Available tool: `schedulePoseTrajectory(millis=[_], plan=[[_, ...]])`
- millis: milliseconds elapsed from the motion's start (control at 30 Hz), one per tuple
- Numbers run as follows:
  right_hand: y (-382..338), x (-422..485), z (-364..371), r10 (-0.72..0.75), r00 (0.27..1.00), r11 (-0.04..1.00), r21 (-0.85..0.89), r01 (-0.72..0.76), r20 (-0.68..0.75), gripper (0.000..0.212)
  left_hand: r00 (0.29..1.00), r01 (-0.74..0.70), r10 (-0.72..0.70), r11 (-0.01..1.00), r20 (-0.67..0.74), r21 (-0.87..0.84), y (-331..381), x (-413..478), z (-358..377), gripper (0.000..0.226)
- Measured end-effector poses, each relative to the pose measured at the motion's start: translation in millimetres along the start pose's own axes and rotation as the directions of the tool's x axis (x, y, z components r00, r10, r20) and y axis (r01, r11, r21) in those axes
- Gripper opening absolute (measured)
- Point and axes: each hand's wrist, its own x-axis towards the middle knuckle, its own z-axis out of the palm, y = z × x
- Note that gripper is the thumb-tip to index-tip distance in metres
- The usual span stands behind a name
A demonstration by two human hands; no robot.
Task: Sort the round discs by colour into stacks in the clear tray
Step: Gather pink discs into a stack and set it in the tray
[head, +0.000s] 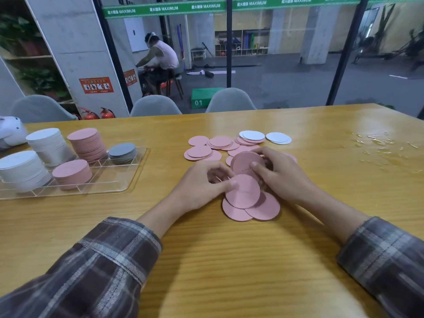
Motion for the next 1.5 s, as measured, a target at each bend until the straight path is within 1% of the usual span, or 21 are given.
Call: schedulePoseTrajectory(millis=[67,133,200,300,433,500,567,633,667,733,767,800,833,933,1000,1133,1233,1267,1300,1400,1500], plan=[[-1.1,0.4,1.3,0.020,0.999,0.999,0.025,-0.021,0.027,0.013,0.997,0.014,-0.022,0.993,-0.069,-0.114,0.7,1.5,-1.0,0.007],[-0.4,1.9,3.0,0.071,0.996,0.996,0.059,-0.073,0.050,0.011,0.989,0.024,-0.049,0.984,-0.139,-0.177,2.3,2.0,-0.3,0.008],[0.5,3.5,3.2,0.126,0.988,0.986,0.099,-0.134,0.085,0.018,0.980,0.038,-0.075,0.980,-0.184,-0.197,1.4,2.9,2.1,0.009],[1.2,3.8,3.2,0.171,0.976,0.967,0.168,-0.193,0.137,0.026,0.968,0.069,-0.113,0.978,-0.223,-0.195,-1.6,5.0,5.4,0.011],[-1.9,2.4,3.8,0.171,0.975,0.955,0.219,-0.199,0.140,0.034,0.959,0.093,-0.141,0.976,-0.244,-0.198,-1.8,7.8,7.2,0.013],[-5.3,1.1,4.3,0.132,0.983,0.971,0.180,-0.154,0.129,0.031,0.956,0.098,-0.146,0.977,-0.256,-0.191,-0.3,8.2,8.9,0.014],[-6.6,0.1,4.5,0.062,0.992,0.995,0.071,-0.071,0.114,0.021,0.954,0.101,-0.148,0.978,-0.261,-0.183,2.6,7.8,10.9,0.017],[-5.2,0.8,4.6,0.019,0.994,1.000,-0.018,-0.017,0.105,0.016,0.955,0.094,-0.137,0.981,-0.263,-0.170,5.8,6.7,12.7,0.020],[-4.3,0.8,3.9,0.012,0.995,0.999,-0.033,-0.009,0.099,0.016,0.955,0.078,-0.112,0.988,-0.275,-0.133,6.7,6.0,13.4,0.021],[-1.0,1.4,2.5,0.001,0.997,0.998,-0.061,0.003,0.080,0.015,0.949,0.012,-0.005,1.000,-0.314,0.020,8.2,4.3,13.5,0.023],[1.4,2.1,2.0,-0.008,0.998,0.996,-0.089,0.013,0.063,0.014,0.949,-0.030,0.057,0.995,-0.311,0.092,8.6,3.2,13.8,0.025],[3.2,2.4,1.3,-0.017,0.999,0.993,-0.120,0.022,0.048,0.013,0.955,-0.067,0.104,0.988,-0.279,0.136,8.9,1.9,15.0,0.026],[4.9,2.9,0.8,-0.022,0.999,0.989,-0.144,0.027,0.035,0.013,0.967,-0.099,0.132,0.982,-0.216,0.161,9.5,0.0,17.0,0.027],[7.6,4.7,0.8,-0.022,1.000,0.982,-0.186,0.025,0.018,0.015,0.987,-0.160,0.161,0.950,0.019,0.266,10.0,-5.2,24.1,0.034],[7.6,5.1,0.2,-0.023,1.000,0.980,-0.198,0.025,0.013,0.015,0.986,-0.165,0.151,0.946,0.071,0.280,9.7,-5.8,23.2,0.039],[6.6,4.0,-1.2,-0.026,1.000,0.983,-0.182,0.026,-0.003,0.015,0.991,-0.125,0.110,0.970,0.081,0.209,11.6,-6.2,14.6,0.036],[3.5,2.6,-2.0,-0.027,1.000,0.990,-0.137,0.026,-0.007,0.011,0.989,-0.132,0.117,0.971,0.085,0.201,11.5,-7.2,9.5,0.033],[2.5,2.1,-2.6,-0.029,1.000,0.993,-0.118,0.028,-0.008,0.009,0.990,-0.134,0.121,0.970,0.076,0.202,10.3,-6.5,7.4,0.033],[1.0,1.4,-3.0,-0.028,1.000,0.995,-0.095,0.027,-0.011,0.012,0.991,-0.131,0.121,0.972,0.064,0.194,9.2,-6.2,5.4,0.033],[-2.4,0.4,-3.3,-0.010,1.000,1.000,-0.008,0.010,-0.016,0.025,0.991,-0.131,0.127,0.983,0.037,0.131,6.7,-5.3,1.1,0.031],[-4.6,0.3,-2.3,0.006,1.000,0.999,0.042,-0.006,-0.014,0.020,0.991,-0.126,0.130,0.987,-0.026,0.097,6.7,-4.1,-1.3,0.029]])
